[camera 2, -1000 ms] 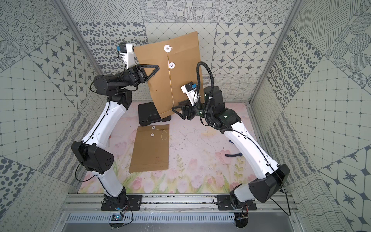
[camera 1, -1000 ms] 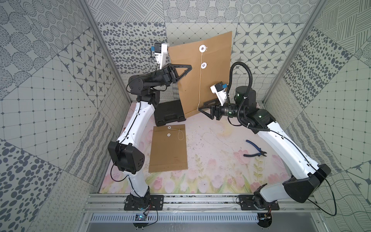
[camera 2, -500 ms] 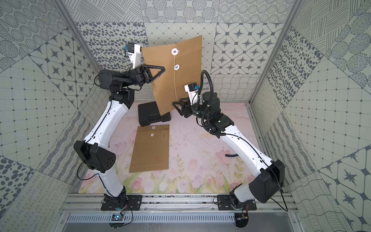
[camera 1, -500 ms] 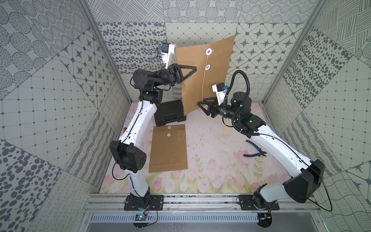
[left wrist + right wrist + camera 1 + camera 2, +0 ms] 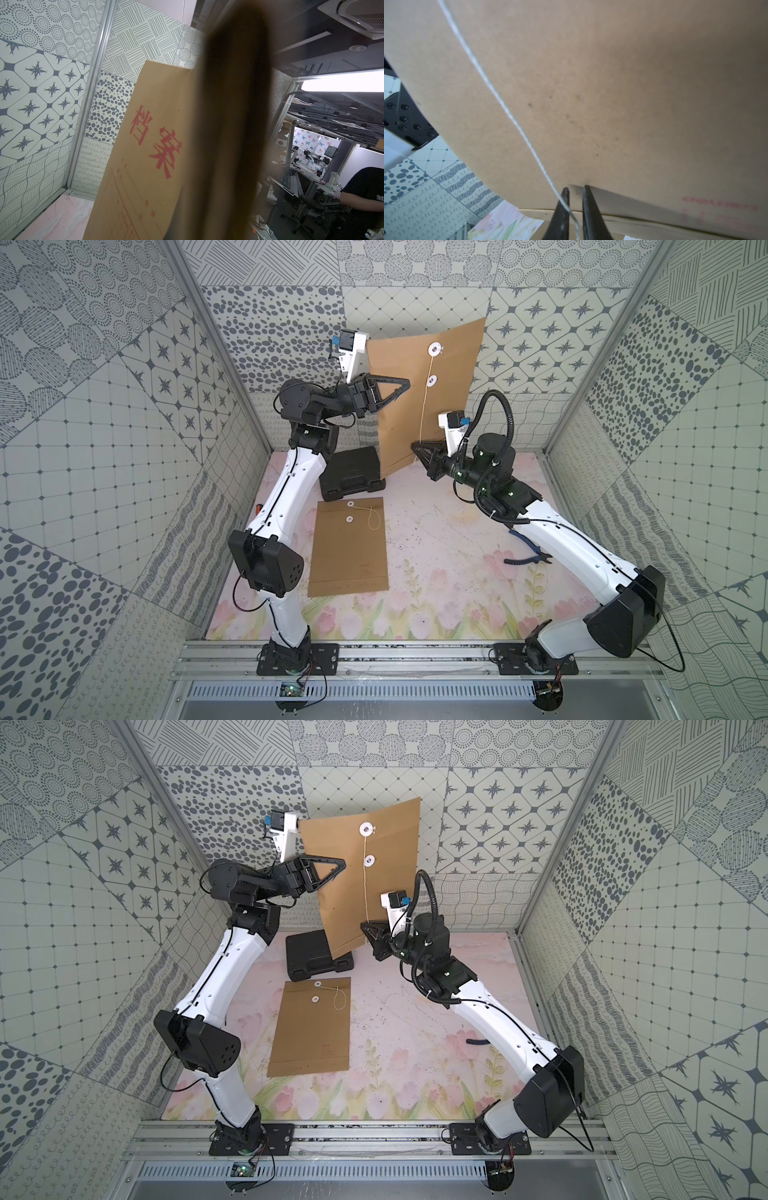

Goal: Close the mouth of the file bag
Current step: Close the file bag.

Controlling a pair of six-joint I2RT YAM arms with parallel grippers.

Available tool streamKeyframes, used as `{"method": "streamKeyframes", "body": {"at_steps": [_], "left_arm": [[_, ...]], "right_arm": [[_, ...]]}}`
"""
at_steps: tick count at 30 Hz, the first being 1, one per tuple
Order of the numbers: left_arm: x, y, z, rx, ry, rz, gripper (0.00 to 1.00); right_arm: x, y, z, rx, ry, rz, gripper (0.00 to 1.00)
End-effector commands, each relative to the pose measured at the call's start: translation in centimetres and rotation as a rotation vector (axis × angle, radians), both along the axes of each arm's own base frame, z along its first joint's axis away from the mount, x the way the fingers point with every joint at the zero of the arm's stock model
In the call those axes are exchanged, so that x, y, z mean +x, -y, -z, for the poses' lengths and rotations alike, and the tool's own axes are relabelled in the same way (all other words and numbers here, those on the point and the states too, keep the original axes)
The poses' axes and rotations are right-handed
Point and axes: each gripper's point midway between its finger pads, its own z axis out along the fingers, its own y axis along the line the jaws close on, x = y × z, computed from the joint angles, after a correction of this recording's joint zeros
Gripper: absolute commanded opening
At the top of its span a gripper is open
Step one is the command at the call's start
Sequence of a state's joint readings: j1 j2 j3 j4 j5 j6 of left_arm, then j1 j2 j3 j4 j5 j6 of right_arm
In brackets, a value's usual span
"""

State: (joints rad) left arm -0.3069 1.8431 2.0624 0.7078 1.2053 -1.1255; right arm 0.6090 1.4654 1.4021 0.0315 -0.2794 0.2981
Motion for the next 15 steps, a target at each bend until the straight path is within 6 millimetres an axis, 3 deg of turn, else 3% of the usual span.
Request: {"method": "streamKeyframes", "body": {"at_steps": [1,6,15], "left_arm": [[2.4,-1.5,-0.3,-0.04,-0.009,-0.141,0.0],[4.1,-1.6,1.2,-0.052,-0.094,-0.162,0.0],[3.4,-0.9,4.6,-0.06,-0.161,-0.095,0.0]], "right_arm": [[-1.1,0.7,-1.4,0.009,0.044,0.019,0.02],[-3.2,0.2,-1.2,-0.117,0.05,-0.002,0.0],[-7.3,-2.7,0.8,-0.331,-0.026,-0.162,0.0]]}}
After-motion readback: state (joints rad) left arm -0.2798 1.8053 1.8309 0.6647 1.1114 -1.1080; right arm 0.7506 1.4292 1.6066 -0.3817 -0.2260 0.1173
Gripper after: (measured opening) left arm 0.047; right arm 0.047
